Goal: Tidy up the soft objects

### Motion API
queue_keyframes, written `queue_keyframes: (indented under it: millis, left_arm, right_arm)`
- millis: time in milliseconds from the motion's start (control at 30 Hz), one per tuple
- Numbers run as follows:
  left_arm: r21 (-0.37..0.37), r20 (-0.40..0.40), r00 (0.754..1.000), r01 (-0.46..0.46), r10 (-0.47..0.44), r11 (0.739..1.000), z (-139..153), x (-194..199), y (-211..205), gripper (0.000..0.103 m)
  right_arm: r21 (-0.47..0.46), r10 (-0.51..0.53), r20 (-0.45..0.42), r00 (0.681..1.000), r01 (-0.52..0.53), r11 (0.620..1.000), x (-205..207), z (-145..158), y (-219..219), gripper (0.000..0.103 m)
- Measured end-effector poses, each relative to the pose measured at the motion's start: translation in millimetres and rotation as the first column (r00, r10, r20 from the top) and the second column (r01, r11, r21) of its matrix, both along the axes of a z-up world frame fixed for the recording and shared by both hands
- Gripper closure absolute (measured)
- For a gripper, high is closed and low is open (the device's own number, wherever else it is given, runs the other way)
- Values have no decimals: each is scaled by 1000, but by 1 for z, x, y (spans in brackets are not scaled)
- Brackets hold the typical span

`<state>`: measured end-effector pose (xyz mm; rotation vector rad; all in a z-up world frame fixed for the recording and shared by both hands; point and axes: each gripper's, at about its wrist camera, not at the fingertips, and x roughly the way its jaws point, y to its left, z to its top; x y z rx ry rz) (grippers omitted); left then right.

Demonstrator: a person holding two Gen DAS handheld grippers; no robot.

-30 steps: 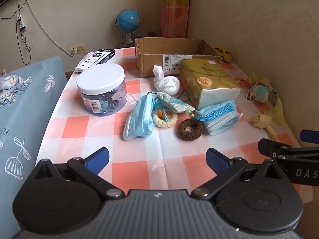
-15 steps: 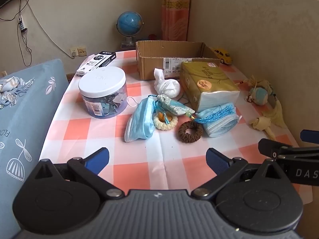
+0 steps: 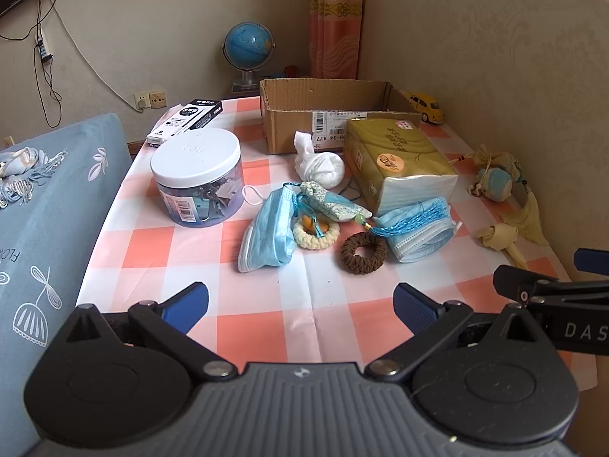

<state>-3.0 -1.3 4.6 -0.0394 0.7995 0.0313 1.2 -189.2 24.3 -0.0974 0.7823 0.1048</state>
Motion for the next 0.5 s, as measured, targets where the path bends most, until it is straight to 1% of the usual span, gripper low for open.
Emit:
queue_keyframes:
  millis: [500]
  left_arm:
    - [4, 5, 1000, -1, 1, 1000, 1, 0, 0, 1]
  right_arm:
    - [1, -2, 3, 1000, 2, 1000, -1, 2, -1, 0]
